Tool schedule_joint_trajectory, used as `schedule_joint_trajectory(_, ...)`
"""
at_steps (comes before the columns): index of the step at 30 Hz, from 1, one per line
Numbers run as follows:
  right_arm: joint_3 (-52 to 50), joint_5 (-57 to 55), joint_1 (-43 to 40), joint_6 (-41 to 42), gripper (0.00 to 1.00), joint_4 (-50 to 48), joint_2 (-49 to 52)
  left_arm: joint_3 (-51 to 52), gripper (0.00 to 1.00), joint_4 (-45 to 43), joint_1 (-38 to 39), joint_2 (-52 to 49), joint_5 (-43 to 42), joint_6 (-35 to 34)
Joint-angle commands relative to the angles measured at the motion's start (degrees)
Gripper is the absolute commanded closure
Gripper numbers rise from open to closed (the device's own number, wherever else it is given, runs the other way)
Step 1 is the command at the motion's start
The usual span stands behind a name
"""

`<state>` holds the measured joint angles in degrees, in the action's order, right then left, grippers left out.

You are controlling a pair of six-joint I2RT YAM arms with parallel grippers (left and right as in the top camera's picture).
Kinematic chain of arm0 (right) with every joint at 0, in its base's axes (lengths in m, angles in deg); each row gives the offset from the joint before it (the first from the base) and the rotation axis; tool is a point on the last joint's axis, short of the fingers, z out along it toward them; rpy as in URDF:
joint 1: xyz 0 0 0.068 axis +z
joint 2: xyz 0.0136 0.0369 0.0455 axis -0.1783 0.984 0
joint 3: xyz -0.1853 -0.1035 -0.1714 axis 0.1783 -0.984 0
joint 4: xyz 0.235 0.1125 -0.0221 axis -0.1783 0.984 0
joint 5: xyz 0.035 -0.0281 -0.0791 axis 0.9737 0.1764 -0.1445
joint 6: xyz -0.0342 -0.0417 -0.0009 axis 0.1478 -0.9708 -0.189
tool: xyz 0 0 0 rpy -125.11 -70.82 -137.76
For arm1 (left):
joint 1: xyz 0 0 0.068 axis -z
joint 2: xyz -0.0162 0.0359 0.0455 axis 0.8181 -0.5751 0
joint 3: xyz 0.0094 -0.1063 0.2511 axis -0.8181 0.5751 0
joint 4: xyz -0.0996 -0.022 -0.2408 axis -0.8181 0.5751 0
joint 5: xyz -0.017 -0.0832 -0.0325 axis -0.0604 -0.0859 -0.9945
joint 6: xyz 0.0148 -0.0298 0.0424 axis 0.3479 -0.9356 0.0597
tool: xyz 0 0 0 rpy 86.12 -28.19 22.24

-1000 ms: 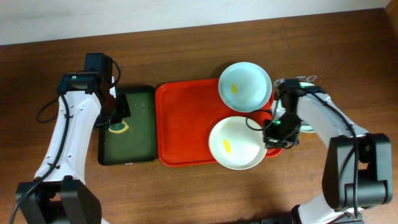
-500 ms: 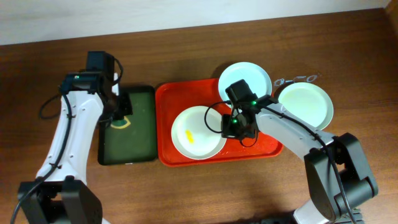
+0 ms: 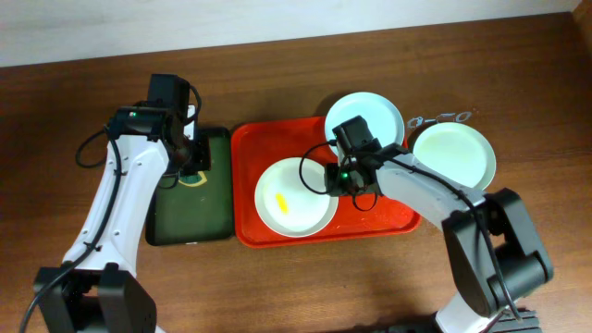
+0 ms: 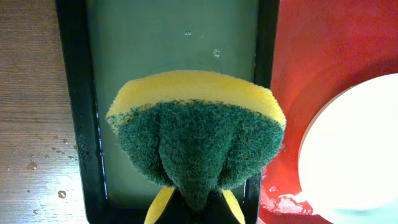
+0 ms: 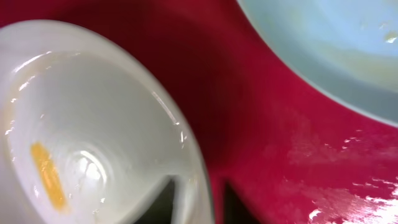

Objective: Clean dirty plates on tray and stack at the side
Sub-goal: 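Bring the sponge from the green tray to the plate with the left gripper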

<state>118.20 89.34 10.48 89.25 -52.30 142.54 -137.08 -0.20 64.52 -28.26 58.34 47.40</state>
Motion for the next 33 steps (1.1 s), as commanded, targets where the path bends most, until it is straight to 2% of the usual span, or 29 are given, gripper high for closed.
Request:
schedule_joint_trajectory(1,-0.6,-0.5,0.3,-0.4,0.96,-1.7,1.1,-0.1,1.00,0.0,0.0,0.9,-0.4,0.9)
schedule_joint_trajectory(5,-0.6,-0.5,0.1,10.6,0.96,-2.8,1.1,0.7,1.00,-1.7,0.0,0.7,-0.4,0.9)
schedule_joint_trajectory(6,-0.6,-0.5,0.1,11.0,0.96,-3.1,1.1,1.1,1.00,-2.0,0.0,0.6,-0.4,0.9)
schedule_joint_trajectory(12,-0.6,1.2,0.2,6.7,0.96,-1.2,1.1,1.7,1.00,-2.8,0.0,-2.4,-0.2,1.0)
schedule_joint_trajectory(18,-0.6,1.2,0.2,3.1,0.96,0.5,1.1,1.7,1.00,-3.0,0.0,-10.6,1.5,0.9)
schedule_joint_trajectory(24,-0.6,6.3,0.2,2.8,0.96,0.9,1.1,-1.9,1.00,-2.8,2.2,-11.0,1.5,1.4)
schedule_joint_trajectory(25,-0.6,6.6,0.3,2.7,0.84,1.1,1.1,-2.5,1.00,-2.7,3.1,-11.0,1.4,1.4)
schedule_joint_trajectory(26,-0.6,6.6,0.2,2.7,0.64,1.1,1.1,-2.5,1.00,-2.7,4.0,-11.0,1.1,1.3)
schedule_joint_trajectory(27,-0.6,6.6,0.2,2.7,0.60,1.0,1.1,-2.5,1.00,-2.8,5.1,-11.1,0.7,1.3)
schedule_joint_trajectory(29,-0.6,6.0,0.2,2.0,0.66,0.6,1.1,-2.5,1.00,-3.0,8.0,-11.1,-0.8,1.0)
schedule_joint_trajectory(31,-0.6,5.5,0.2,2.1,0.80,0.6,1.1,-2.5,1.00,-3.0,10.1,-11.1,-5.3,-0.5)
schedule_joint_trajectory(32,-0.6,5.5,0.2,2.1,0.83,0.6,1.1,-2.5,1.00,-3.2,11.1,-11.3,-7.9,-1.4)
schedule_joint_trajectory(33,-0.6,4.0,0.2,2.1,0.93,0.7,1.1,-2.4,1.00,-3.7,12.4,-12.3,-9.9,-4.1)
